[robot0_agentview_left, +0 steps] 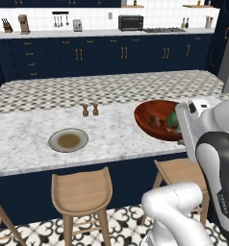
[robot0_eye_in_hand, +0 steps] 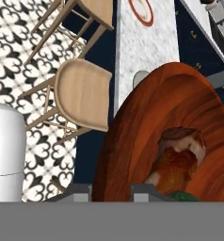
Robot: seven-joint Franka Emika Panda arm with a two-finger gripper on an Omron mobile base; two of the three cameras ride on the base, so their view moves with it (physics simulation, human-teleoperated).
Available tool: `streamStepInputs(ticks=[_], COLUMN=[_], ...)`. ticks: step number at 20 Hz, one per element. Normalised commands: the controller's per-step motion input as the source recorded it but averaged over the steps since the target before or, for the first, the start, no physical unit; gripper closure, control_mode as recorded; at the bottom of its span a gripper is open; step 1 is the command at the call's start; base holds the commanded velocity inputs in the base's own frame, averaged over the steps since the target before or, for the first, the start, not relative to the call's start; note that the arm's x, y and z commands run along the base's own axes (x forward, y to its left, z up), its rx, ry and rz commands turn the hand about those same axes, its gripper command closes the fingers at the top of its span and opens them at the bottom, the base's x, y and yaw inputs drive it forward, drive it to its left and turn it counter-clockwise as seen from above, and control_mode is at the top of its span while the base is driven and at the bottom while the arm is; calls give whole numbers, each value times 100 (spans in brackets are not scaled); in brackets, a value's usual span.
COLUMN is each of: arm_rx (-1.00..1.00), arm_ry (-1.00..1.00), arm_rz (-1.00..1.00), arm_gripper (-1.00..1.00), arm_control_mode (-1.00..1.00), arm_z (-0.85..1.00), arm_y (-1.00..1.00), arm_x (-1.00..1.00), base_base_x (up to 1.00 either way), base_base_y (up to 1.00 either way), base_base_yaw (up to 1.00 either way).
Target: Pick the chicken drumstick and broccoli from their plates and place them in the bowl. Then put the bowl in the fridge.
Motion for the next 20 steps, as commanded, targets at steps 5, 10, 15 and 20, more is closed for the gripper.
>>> streamStepInputs(ticks=[5, 10, 15, 20], arm_rx=[0, 0, 0, 0], arm_ry=[0, 0, 0, 0], arm_rz=[0, 0, 0, 0], arm_gripper=[100, 100, 100, 100], arm_control_mode=[100, 100, 100, 100], arm_z=[0, 0, 0, 0], arm_y=[0, 0, 0, 0], arm_x=[-4, 0, 0, 0], base_base_x=[-14, -69, -41, -29], base_base_y=[0, -30, -94, -100], base_base_yaw=[-1, -9, -7, -3])
